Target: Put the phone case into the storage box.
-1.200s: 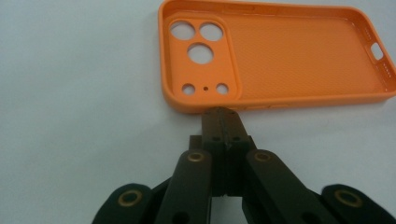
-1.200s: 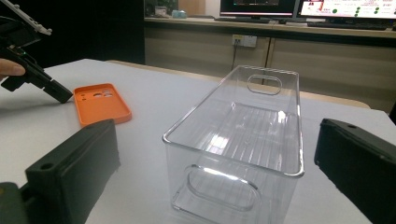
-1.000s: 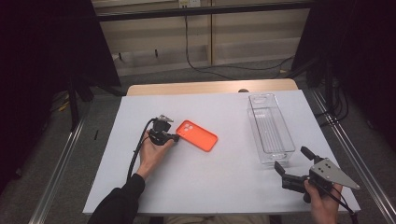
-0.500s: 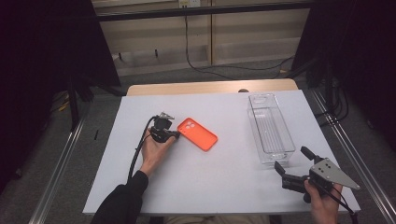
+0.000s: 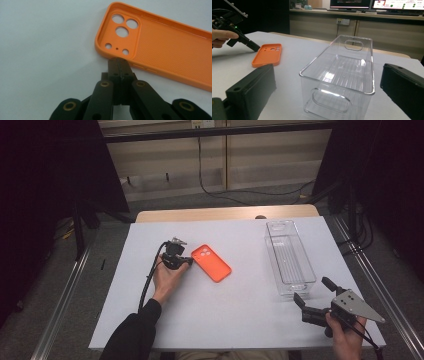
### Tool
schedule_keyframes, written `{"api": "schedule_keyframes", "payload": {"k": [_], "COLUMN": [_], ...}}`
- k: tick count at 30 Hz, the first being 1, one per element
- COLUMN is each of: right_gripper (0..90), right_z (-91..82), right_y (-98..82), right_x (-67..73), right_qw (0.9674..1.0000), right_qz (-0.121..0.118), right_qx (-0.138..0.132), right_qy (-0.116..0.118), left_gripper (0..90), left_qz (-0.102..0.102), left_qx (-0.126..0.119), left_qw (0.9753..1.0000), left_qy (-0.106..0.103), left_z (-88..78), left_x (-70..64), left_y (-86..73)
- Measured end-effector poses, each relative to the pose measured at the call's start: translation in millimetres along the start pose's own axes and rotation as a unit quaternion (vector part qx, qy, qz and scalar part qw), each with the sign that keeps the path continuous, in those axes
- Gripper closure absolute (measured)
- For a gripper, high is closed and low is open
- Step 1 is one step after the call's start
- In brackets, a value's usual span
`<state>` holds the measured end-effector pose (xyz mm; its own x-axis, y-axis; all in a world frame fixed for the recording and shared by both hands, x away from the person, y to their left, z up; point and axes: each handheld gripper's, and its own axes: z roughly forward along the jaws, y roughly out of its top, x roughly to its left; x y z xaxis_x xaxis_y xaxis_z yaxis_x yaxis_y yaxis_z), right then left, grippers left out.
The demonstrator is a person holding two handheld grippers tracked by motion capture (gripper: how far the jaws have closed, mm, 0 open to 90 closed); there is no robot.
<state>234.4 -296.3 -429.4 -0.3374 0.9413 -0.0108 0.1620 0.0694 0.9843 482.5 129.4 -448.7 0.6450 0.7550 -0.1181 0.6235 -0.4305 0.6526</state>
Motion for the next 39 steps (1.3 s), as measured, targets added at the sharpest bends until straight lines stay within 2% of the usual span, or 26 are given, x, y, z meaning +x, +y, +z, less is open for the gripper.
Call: {"api": "schedule_keyframes", "payload": {"k": [3, 4, 5, 6, 8, 9, 12, 14, 15, 16, 18, 22, 27, 29, 32, 39], "right_gripper": [0.0, 0.0, 0.0, 0.0, 0.0, 0.0, 0.0, 0.0, 0.0, 0.0, 0.0, 0.0, 0.0, 0.0, 0.0, 0.0], "right_z": [-0.2, -0.2, -0.1, 0.0, 0.1, 0.2, -0.1, 0.0, -0.1, -0.2, -0.4, -0.5, -0.9, -0.8, -0.8, -1.1], "right_y": [0.1, 0.1, 0.0, -0.1, -0.1, -0.1, 0.0, 0.0, 0.0, 0.1, 0.1, 0.2, 0.5, 0.4, 0.4, 0.8], "right_x": [0.1, -0.1, -0.1, -0.2, -0.2, -0.1, -0.1, -0.3, -0.3, -0.2, -0.3, -0.5, -0.3, -0.3, -0.3, 0.0], "right_qw": [1.0000, 1.0000, 1.0000, 1.0000, 1.0000, 1.0000, 1.0000, 1.0000, 1.0000, 1.0000, 1.0000, 1.0000, 1.0000, 1.0000, 1.0000, 1.0000], "right_qz": [0.001, 0.000, 0.001, 0.001, 0.000, 0.001, 0.000, 0.001, 0.000, 0.001, 0.000, 0.001, -0.001, 0.000, 0.000, 0.001], "right_qx": [-0.001, -0.002, 0.000, 0.000, 0.000, 0.000, 0.000, 0.000, 0.000, -0.001, -0.001, -0.002, -0.004, -0.004, -0.004, -0.005], "right_qy": [0.000, 0.000, 0.000, 0.000, 0.000, 0.001, 0.000, -0.001, -0.001, 0.000, 0.000, -0.001, 0.001, 0.001, 0.001, 0.001], "left_gripper": [90.0, 90.0, 90.0, 90.0, 90.0, 90.0, 90.0, 90.0, 90.0, 90.0, 90.0, 90.0, 90.0, 90.0, 90.0, 90.0], "left_qz": [-0.001, -0.010, -0.002, -0.010, -0.012, -0.006, -0.011, -0.007, -0.012, -0.006, -0.008, 0.001, 0.025, 0.029, 0.037, 0.054], "left_qx": [-0.001, -0.009, -0.003, -0.009, -0.011, -0.007, -0.011, -0.007, -0.013, -0.010, -0.020, -0.040, -0.056, -0.061, -0.062, -0.056], "left_qw": [1.0000, 0.9999, 1.0000, 0.9999, 0.9999, 1.0000, 0.9999, 1.0000, 0.9998, 0.9999, 0.9997, 0.9986, 0.9953, 0.9937, 0.9921, 0.9903], "left_qy": [0.002, 0.002, 0.001, -0.001, -0.002, -0.001, 0.003, -0.001, 0.000, -0.003, -0.008, -0.034, -0.075, -0.089, -0.102, -0.115], "left_z": [2.0, 3.6, 3.4, 4.7, 5.8, 5.7, 6.3, 5.2, 5.0, 3.1, -0.7, -9.1, -8.6, -6.0, -3.0, 2.1], "left_x": [0.9, 0.1, 1.4, 0.9, 1.6, 2.5, 0.9, 1.8, 0.7, 0.6, -2.6, -13.1, -30.6, -36.8, -45.5, -62.8], "left_y": [2.2, 2.6, 3.5, 3.8, 4.6, 4.9, 5.1, 5.0, 4.7, 4.9, 6.1, 10.1, 13.2, 13.7, 15.1, 20.1]}}
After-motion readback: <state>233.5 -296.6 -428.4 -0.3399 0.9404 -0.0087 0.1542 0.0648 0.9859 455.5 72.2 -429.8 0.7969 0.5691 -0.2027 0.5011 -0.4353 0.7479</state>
